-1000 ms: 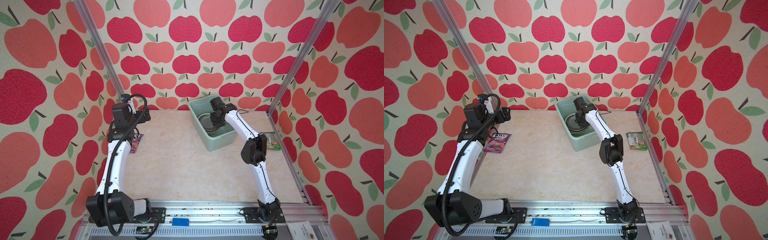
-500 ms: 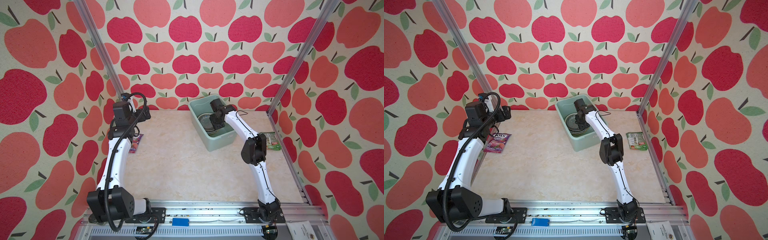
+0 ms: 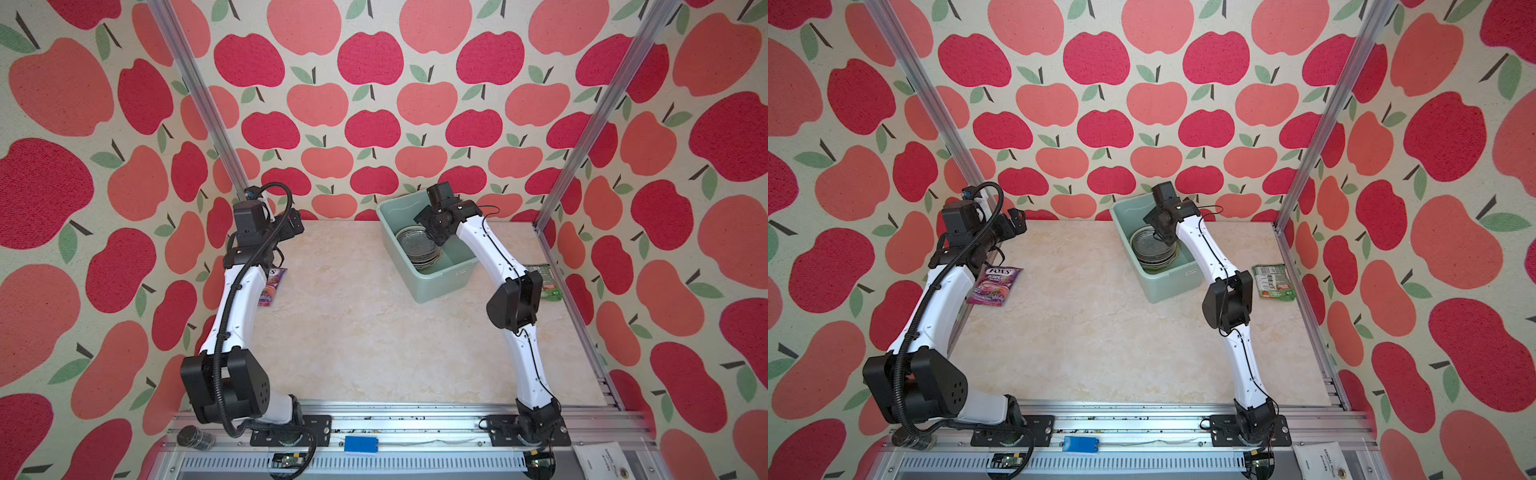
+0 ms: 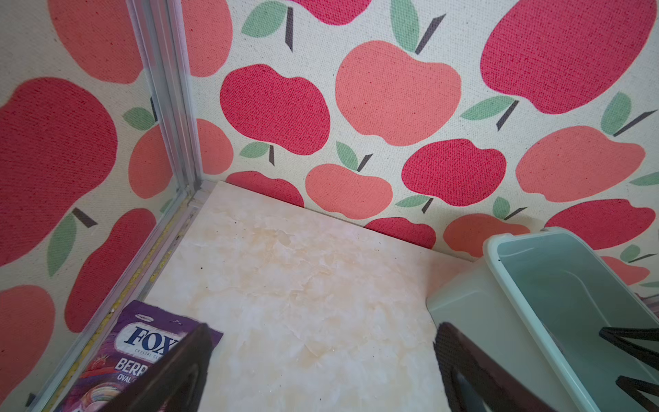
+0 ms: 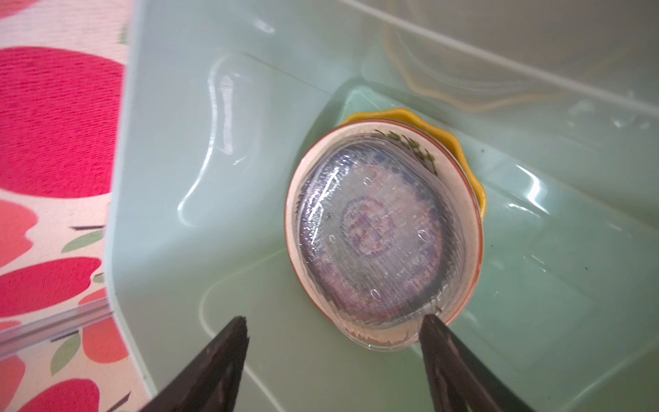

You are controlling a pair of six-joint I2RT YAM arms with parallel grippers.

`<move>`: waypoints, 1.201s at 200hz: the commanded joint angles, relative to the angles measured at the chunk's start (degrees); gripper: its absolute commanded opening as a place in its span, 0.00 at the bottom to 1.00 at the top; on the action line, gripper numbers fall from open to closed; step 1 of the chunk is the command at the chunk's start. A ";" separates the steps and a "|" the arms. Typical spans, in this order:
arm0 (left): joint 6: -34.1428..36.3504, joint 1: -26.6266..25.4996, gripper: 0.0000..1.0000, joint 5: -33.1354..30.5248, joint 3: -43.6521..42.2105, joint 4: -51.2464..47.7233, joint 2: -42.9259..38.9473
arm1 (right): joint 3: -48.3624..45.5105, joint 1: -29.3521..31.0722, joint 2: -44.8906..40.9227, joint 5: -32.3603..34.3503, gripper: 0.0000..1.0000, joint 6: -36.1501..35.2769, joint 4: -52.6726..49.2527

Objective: Place the plates into the plastic bin on the countertop

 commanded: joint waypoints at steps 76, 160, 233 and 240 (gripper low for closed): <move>-7.43 -0.04 0.99 2.17 -1.64 9.71 5.25 | -34.46 -6.21 -30.70 -8.74 0.73 -51.68 34.90; -0.79 1.54 0.99 -5.44 -22.72 13.58 -1.33 | -78.31 -29.41 -53.08 -4.92 0.70 -49.91 53.01; 4.66 2.90 0.99 -11.08 -39.53 21.37 -8.14 | -108.08 -32.35 -66.53 -0.37 0.70 -56.31 65.40; 4.74 2.92 0.99 -11.23 -40.59 22.38 -8.16 | -109.88 -32.35 -66.56 -0.69 0.70 -56.29 67.07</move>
